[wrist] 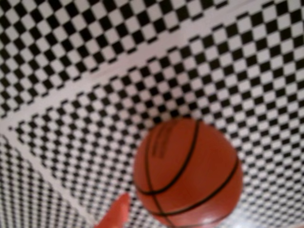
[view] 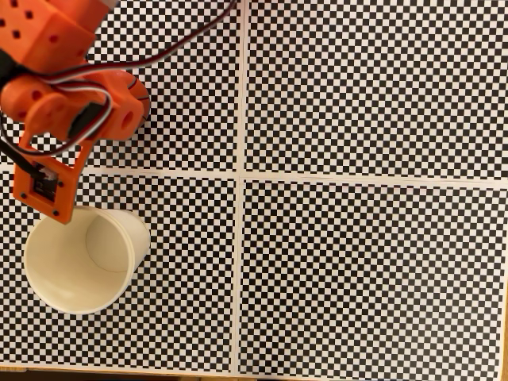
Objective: Grasp basketball and place into cup.
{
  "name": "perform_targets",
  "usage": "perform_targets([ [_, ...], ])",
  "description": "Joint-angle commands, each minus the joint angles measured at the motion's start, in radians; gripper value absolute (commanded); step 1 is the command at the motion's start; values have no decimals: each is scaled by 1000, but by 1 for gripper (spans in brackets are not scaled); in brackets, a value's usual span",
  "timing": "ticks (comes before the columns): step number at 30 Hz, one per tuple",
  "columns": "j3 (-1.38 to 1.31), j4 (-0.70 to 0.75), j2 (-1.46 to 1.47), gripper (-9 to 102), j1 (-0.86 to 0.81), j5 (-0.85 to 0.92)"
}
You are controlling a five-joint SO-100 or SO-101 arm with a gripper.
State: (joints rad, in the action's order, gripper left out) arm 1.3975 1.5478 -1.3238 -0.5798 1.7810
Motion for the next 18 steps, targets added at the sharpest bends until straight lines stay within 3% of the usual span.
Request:
perform_targets([
  [1, -12, 6, -21, 57, -5, 23],
  [18, 15, 6, -120, 46, 35, -63],
])
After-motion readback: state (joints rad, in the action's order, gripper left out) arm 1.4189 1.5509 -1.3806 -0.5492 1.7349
